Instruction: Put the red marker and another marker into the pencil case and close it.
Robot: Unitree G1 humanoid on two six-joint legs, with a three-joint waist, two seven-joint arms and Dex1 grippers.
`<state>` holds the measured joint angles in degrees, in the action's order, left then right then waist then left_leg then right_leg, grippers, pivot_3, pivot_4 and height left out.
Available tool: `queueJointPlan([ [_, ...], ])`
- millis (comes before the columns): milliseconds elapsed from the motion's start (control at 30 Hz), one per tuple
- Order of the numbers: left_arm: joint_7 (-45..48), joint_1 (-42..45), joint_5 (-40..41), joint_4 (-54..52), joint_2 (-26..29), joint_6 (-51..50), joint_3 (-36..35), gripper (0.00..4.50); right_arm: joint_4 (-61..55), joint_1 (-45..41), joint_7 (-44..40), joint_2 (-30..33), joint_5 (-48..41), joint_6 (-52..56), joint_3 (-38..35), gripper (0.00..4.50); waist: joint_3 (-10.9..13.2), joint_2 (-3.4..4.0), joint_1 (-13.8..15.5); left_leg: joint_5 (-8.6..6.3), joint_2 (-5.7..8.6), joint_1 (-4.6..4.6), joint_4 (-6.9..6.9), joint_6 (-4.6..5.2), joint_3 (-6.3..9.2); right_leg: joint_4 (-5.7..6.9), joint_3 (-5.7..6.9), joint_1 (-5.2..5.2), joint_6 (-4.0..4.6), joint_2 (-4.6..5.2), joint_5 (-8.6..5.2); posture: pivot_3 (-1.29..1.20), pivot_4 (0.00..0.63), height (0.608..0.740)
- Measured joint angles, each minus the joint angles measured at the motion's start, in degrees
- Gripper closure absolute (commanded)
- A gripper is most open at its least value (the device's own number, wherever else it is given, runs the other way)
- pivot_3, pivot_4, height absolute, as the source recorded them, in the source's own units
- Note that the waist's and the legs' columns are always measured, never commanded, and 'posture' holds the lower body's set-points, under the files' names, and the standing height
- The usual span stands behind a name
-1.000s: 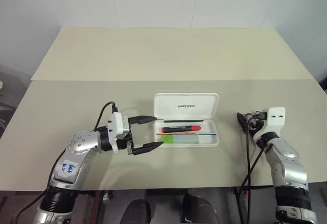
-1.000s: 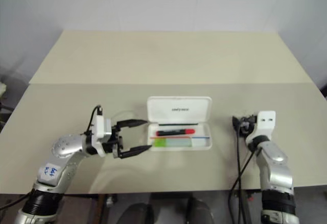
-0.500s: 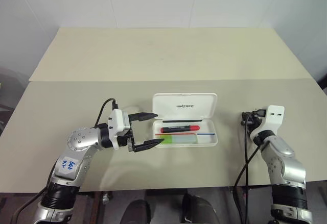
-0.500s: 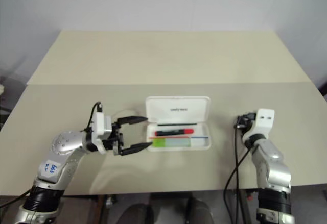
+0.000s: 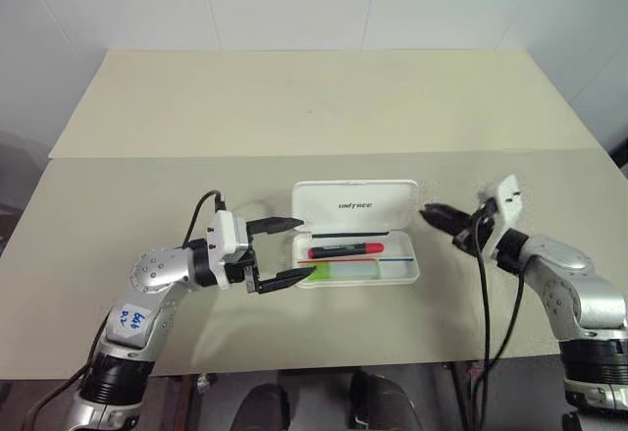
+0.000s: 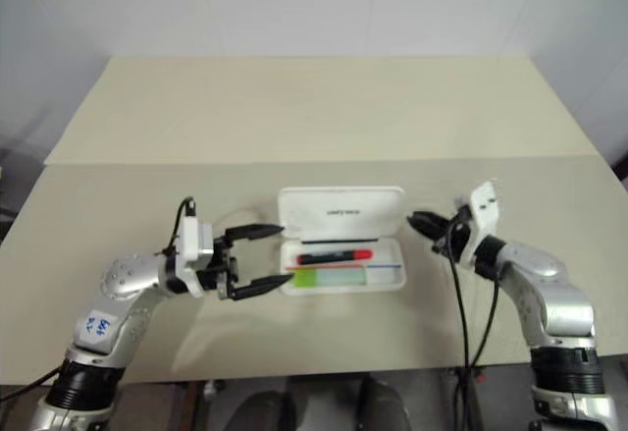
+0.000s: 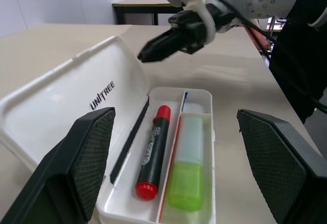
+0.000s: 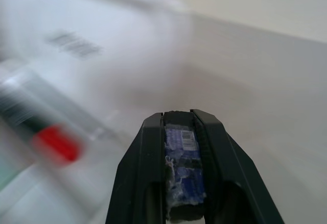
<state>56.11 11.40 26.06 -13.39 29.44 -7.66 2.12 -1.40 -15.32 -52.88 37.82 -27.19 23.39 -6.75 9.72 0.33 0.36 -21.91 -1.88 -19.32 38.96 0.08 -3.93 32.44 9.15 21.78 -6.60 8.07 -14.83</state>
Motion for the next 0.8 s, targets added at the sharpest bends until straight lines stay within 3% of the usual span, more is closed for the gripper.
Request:
queueJointPlan([
  [300, -0.61, -0.89, 0.60, -1.87, 0.02, 0.00, -0.75, 0.43, 5.09, -2.21, -20.96, 2.79, 2.57, -14.77, 5.73, 4.07, 0.01, -0.03, 0.32, 0.09, -0.05, 0.13, 0.14, -0.07, -0.01, -0.01, -0.02, -0.16, -0.01, 0.00, 0.00, 0.00, 0.150, 0.740],
  [800, -1.79, -1.58, 0.73, -3.88, 0.20, -2.22, -1.41, 0.43, 15.31, -9.89, -27.69, -3.39, 6.46, -22.71, 11.71, 4.07, 0.01, -0.03, 1.03, 0.11, -0.04, 0.08, 0.14, -0.12, 0.05, 0.00, 0.05, -0.15, -0.01, -0.02, 0.00, 0.00, 0.150, 0.740],
])
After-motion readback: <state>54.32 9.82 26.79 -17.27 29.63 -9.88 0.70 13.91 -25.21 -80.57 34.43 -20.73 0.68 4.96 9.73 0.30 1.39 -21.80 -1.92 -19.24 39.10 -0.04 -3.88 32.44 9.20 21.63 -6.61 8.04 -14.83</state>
